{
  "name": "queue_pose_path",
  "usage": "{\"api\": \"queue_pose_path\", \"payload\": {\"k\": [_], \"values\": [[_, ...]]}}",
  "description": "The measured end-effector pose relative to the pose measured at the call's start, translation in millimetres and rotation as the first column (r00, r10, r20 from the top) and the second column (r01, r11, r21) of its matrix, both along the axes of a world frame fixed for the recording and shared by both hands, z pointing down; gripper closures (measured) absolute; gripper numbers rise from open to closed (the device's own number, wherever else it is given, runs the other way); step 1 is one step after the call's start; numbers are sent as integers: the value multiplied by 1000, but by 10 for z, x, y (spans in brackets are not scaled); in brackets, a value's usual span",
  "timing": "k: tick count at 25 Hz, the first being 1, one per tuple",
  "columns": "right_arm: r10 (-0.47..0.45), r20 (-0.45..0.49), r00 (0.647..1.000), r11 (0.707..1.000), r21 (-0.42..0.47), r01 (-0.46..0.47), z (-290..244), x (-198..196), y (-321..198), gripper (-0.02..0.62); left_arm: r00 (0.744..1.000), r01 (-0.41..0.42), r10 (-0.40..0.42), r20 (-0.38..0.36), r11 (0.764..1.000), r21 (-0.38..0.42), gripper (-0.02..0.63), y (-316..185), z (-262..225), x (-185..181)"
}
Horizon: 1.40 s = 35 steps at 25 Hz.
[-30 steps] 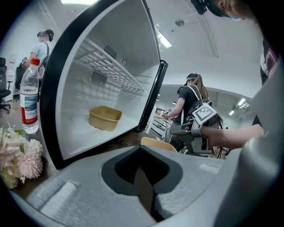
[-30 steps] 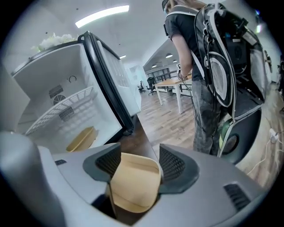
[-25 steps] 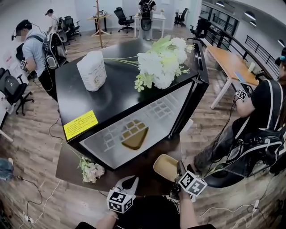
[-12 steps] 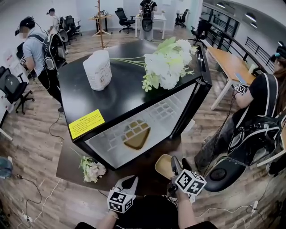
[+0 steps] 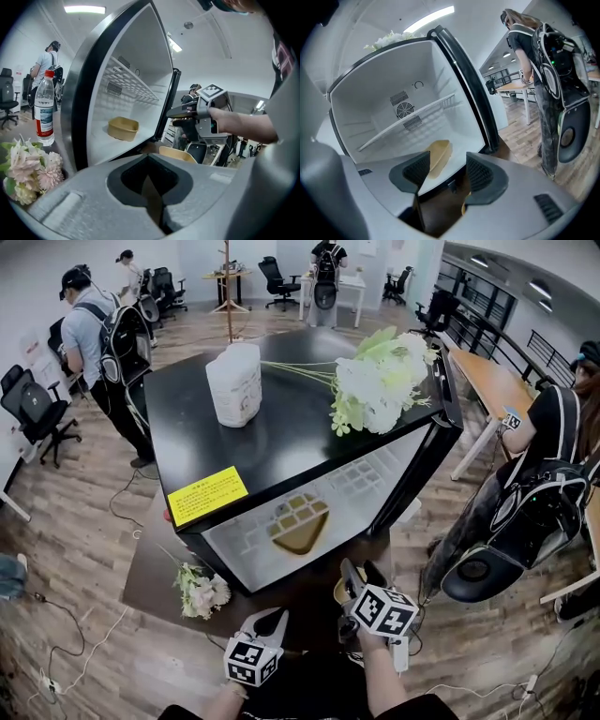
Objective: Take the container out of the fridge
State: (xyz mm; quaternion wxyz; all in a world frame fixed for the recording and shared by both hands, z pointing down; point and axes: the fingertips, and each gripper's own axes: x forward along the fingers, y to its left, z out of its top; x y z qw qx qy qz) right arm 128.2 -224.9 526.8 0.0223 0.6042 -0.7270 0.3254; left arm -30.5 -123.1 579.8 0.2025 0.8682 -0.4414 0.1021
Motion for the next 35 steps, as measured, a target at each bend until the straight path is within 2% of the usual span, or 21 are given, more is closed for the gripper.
{"api": "queue_pose_path", "payload": {"k": [4,10,26,35], "values": [[-65,-20,998,998,-12,65,5,-239,-141,350,1000,31,-31,0,1000,-6,598,13,12,-88],[-89,-26,996,996,-14,89,-23,-464,-375,359,998,69,-69,3,998,-10,598,23,19,-210],[-88,-38,995,988,-129,83,333,-634,-819,380,986,166,-166,17,986,-18,598,58,32,-425],[-98,-41,994,979,-184,89,556,-743,-975,380,971,239,-237,28,970,-45,598,136,98,-620]]}}
